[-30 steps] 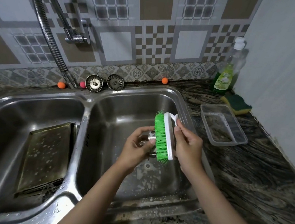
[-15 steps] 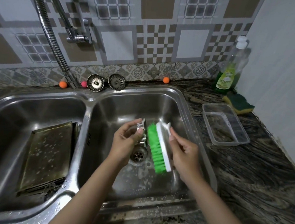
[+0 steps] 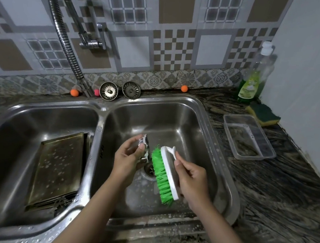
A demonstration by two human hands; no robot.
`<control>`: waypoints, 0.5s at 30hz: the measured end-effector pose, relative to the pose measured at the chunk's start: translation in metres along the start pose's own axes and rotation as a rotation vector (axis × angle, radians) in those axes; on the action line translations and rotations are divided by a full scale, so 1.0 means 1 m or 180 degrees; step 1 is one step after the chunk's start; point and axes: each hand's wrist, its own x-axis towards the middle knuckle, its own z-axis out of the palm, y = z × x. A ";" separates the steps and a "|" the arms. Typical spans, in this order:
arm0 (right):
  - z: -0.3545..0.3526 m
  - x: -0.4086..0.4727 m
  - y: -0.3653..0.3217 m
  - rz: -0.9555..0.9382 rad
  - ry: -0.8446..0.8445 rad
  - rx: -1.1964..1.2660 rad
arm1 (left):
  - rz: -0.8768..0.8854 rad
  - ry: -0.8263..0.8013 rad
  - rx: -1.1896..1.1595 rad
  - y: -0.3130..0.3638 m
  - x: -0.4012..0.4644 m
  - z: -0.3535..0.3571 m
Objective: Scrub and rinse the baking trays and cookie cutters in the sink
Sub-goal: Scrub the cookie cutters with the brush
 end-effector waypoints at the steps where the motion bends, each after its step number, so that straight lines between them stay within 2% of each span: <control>1: -0.003 0.002 -0.001 0.0048 0.0026 -0.0017 | -0.0031 0.0005 0.0027 0.000 -0.003 -0.009; 5: 0.003 0.007 -0.001 0.0001 0.0050 -0.0108 | -0.0053 0.0039 0.0076 0.009 -0.018 -0.051; 10: 0.052 -0.003 -0.005 -0.0061 -0.0097 -0.0063 | 0.0028 0.0344 0.0154 0.032 -0.034 -0.125; 13: 0.090 -0.013 -0.008 -0.0256 -0.0133 -0.0078 | 0.0077 0.0481 0.0856 0.043 -0.036 -0.182; 15: 0.112 -0.017 -0.008 -0.0244 -0.0170 -0.0088 | 0.0233 0.0389 0.1744 0.045 -0.035 -0.218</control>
